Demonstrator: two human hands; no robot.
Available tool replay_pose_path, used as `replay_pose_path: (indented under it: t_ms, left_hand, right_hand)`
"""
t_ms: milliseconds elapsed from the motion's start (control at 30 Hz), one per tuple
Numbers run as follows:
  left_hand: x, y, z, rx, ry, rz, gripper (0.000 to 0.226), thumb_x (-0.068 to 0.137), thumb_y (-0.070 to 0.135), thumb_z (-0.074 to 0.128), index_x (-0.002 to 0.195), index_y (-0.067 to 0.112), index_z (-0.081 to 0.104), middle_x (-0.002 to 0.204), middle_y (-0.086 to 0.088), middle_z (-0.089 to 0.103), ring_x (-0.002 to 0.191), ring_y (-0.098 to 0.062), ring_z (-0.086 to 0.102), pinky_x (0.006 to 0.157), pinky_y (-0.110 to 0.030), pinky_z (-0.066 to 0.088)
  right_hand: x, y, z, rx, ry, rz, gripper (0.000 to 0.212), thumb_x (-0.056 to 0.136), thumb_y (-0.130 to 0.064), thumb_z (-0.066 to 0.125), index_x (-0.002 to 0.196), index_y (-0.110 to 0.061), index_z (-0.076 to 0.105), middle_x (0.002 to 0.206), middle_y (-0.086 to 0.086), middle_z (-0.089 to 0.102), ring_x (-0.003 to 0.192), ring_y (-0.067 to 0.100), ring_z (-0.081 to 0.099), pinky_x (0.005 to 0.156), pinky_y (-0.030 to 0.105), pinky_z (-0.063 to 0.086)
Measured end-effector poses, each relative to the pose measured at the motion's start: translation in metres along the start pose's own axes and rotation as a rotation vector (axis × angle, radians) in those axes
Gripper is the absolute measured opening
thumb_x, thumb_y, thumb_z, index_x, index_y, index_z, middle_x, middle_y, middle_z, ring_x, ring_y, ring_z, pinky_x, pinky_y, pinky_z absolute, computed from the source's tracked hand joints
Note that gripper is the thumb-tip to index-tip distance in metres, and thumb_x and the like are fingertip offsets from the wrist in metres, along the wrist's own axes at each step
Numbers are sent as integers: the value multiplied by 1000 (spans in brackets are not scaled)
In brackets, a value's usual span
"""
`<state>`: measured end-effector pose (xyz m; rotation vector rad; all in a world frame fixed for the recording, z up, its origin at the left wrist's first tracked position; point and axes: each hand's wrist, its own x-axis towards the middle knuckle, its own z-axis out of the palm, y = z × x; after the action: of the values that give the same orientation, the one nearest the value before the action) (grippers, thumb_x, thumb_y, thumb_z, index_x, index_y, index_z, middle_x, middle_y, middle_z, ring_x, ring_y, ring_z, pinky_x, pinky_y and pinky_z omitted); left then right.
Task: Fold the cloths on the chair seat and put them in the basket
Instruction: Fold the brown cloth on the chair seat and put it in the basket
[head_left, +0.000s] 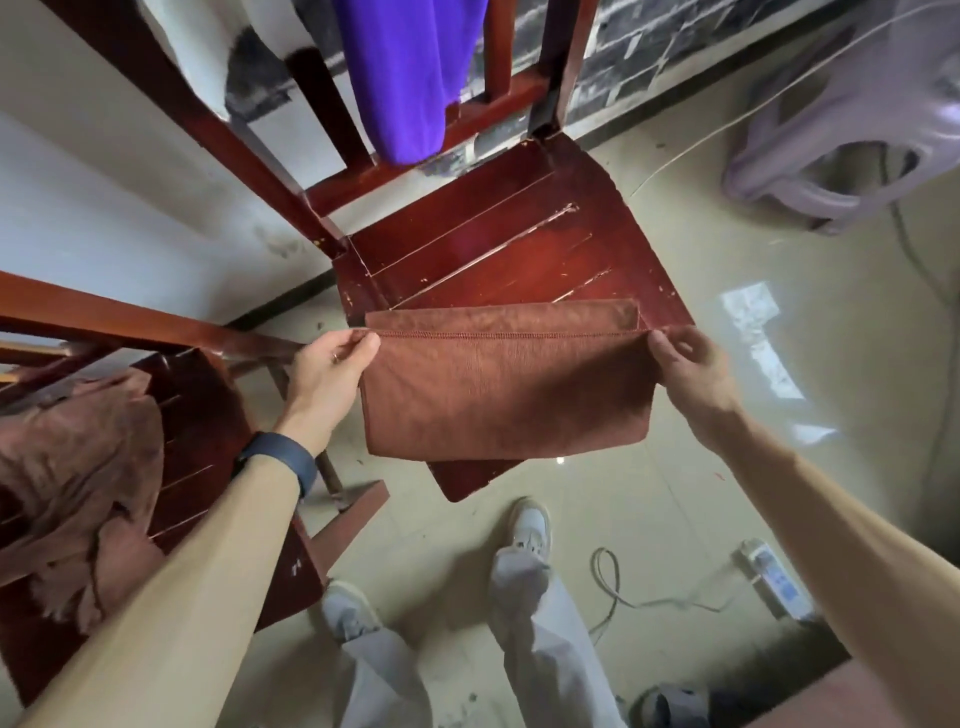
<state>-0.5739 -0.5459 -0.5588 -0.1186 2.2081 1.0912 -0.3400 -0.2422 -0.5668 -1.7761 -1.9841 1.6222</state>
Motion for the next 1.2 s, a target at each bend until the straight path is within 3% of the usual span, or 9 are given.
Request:
replay_pose_path:
  t_ms: [67,167,300,567,733,833,967,1100,1200]
  left_hand:
    - [18,0,8,-58,28,-18,21,79,49,71,93,34,74,100,7,75,101,-17,70,97,-47,54]
    - [33,2,21,-69,59,-1,9,93,28,67,101,28,71,100,7,71,103,-16,67,97,-37,53]
    - [46,2,31,-10,127,41,8,96,29,62,100,30,68,96,11,67,97,-11,63,86,-25,50]
    - [57,8,43,80,200,6,9,96,28,60,102,25,67,101,5,66,98,-16,61,88,-27,48]
    - [54,10,44,337,247,91,8,97,24,56,103,26,62,94,4,65,88,-19,55,78,-26,40]
    - [48,11,44,359,285,64,13,99,26,55,110,24,61,95,5,68,87,-19,54,73,-26,36]
    - [44,12,49,495,301,118,19,98,27,52,116,25,57,117,-6,65,106,-32,58,73,-34,38]
    - [17,6,65,917,443,489,42,96,37,46,135,20,50,141,-11,48,120,-34,48,91,-47,38]
    - [-12,-14,99,974,275,579,52,97,44,45,144,23,46,152,-10,40,139,-36,37,107,-54,31]
  right_hand:
    - [15,1,16,-11,58,-6,16,97,-34,61,101,-19,64,96,3,68,81,16,59,73,34,52]
    - [28,3,30,-79,117,-25,15,98,-37,58,107,-25,62,103,0,67,92,16,60,82,31,48]
    - [41,4,39,-121,146,-35,10,99,-40,56,104,-32,59,92,-11,65,95,15,61,92,33,49]
    - [52,-10,47,-251,209,-21,23,101,-39,52,114,-23,62,95,-7,61,97,18,56,84,22,34]
    - [50,-15,48,-376,244,-62,22,100,-42,49,111,-25,60,102,-5,69,108,25,61,73,21,22]
    - [49,-12,49,-398,241,-80,22,99,-43,48,108,-25,58,104,-4,70,105,24,61,76,23,24]
    - [47,-9,53,-455,292,-114,32,95,-46,49,116,-23,57,119,4,62,114,29,56,91,34,34]
    - [10,-13,72,-617,398,-408,41,95,-43,52,130,-21,54,142,2,50,132,31,42,106,42,31]
    - [-3,-2,96,-873,105,-707,52,101,-46,42,149,-26,42,163,3,29,153,26,19,120,53,20]
